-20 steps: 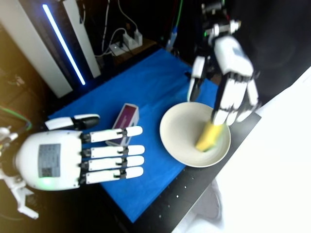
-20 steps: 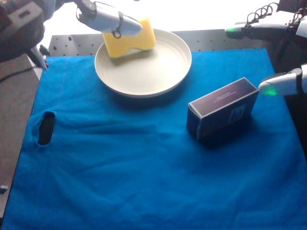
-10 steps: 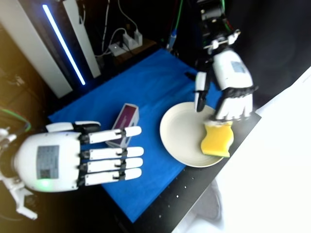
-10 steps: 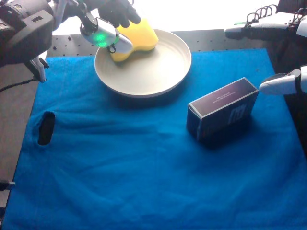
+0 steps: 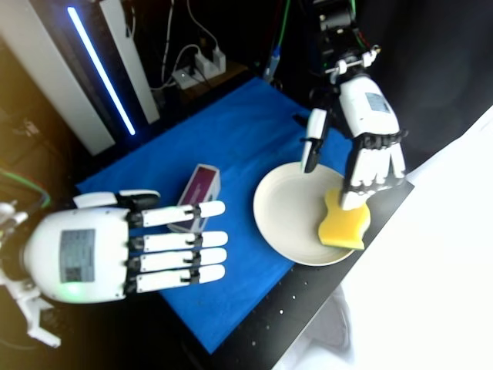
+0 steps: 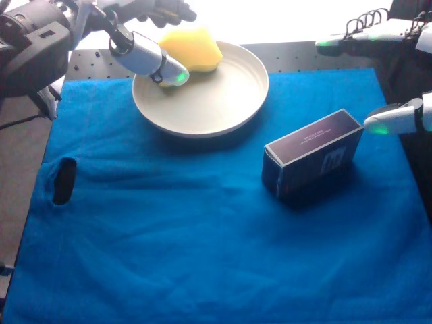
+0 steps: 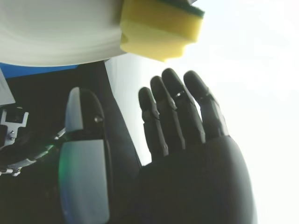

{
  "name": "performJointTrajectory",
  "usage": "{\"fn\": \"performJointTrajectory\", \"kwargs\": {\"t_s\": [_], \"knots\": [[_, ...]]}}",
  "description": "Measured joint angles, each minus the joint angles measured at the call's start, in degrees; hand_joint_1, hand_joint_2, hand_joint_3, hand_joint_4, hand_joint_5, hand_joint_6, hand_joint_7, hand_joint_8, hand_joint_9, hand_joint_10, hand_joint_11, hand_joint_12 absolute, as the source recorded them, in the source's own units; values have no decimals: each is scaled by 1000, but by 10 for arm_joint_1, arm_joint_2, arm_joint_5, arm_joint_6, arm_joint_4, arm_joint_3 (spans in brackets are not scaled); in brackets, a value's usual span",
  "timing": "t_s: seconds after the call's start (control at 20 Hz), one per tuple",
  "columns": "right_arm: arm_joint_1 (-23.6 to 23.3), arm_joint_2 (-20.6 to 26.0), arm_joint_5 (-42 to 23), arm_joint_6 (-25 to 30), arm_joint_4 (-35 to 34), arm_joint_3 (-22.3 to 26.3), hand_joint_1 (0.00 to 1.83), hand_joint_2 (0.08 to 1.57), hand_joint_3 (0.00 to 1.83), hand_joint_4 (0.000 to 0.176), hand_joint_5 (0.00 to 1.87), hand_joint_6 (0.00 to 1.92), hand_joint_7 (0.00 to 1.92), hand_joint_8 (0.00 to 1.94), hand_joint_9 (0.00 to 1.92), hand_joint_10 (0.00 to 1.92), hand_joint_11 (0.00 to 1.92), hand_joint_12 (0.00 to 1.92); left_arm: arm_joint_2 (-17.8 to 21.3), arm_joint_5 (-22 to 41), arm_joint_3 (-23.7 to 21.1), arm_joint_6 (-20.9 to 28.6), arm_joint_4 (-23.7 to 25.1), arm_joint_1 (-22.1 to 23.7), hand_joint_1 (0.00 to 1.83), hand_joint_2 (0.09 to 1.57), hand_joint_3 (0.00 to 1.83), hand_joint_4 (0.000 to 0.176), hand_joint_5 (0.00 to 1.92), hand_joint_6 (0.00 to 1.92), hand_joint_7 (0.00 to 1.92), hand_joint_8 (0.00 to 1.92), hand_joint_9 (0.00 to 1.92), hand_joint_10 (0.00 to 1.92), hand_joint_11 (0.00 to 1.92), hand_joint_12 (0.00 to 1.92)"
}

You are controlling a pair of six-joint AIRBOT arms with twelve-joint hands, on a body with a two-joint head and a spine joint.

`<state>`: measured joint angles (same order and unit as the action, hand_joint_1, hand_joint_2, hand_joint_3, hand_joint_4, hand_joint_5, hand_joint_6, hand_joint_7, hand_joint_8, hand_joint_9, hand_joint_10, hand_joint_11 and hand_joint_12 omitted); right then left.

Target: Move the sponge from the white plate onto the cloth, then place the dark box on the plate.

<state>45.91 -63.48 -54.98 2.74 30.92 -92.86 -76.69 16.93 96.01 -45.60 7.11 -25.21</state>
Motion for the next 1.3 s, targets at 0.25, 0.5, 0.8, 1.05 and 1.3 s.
{"fn": "performJointTrajectory", "kwargs": {"t_s": [0.25,0.5,0.8,1.05,1.3], "knots": [[0,-3,0,0,3,0,670,1087,6,159,181,1,158,0,107,0,74,107,-45,-42,61,-12,-11,0,880,882,2,108,423,2,476,6,440,182,0,1293],[0,-10,0,0,7,-7,607,1111,10,165,180,4,137,2,54,4,20,75,-79,-66,113,-12,-21,2,862,941,1,87,428,0,481,1,408,49,0,914],[0,-11,0,0,11,-7,676,1118,4,151,214,8,166,7,96,13,59,89,-68,-66,96,-12,-40,2,857,950,1,104,409,0,501,5,459,32,0,893],[0,-12,0,0,11,-7,646,1136,6,175,206,3,161,0,78,1,48,74,-59,-47,74,-12,-42,2,910,954,1,78,436,3,518,4,550,67,0,1253],[0,-12,0,2,10,-7,646,1141,4,175,214,4,170,4,76,2,38,66,-45,-12,47,-12,-39,3,812,971,0,87,411,5,480,7,491,64,0,1128]]}}
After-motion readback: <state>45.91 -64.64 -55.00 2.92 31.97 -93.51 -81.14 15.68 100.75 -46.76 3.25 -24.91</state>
